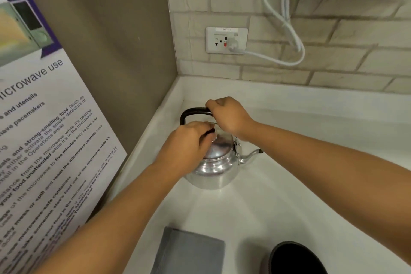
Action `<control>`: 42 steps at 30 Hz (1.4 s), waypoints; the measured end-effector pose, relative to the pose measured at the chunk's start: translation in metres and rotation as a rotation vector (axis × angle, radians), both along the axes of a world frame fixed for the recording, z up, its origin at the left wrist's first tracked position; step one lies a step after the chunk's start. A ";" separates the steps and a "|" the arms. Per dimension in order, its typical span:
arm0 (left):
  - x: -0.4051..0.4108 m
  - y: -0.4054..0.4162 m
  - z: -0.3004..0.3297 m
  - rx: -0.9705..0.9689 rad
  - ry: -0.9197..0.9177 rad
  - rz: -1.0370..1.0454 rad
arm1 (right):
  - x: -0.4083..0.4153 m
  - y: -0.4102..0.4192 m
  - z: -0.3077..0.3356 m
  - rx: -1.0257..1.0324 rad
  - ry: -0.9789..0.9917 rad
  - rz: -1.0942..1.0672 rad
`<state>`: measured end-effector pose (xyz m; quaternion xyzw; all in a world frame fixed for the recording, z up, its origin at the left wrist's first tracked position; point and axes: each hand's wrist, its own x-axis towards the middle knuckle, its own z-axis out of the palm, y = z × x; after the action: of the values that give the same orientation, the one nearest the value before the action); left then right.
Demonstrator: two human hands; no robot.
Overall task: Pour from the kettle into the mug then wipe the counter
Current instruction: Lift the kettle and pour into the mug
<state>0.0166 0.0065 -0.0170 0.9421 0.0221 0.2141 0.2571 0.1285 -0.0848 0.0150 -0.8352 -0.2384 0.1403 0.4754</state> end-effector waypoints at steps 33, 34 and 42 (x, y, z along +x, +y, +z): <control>-0.111 -0.025 0.051 -1.140 -0.204 0.394 | -0.166 -0.172 0.010 0.171 -0.229 -0.308; -0.112 -0.027 0.049 -1.136 -0.203 0.403 | -0.170 -0.186 -0.007 0.131 -0.191 -0.358; -0.119 -0.043 0.044 -1.062 -0.184 0.428 | -0.195 -0.220 -0.095 0.273 0.102 -0.570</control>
<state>-0.1023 -0.0363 0.0268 0.6360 0.2943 0.3019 0.6463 -0.0664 -0.3047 -0.0801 -0.7887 0.0127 0.0097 0.6146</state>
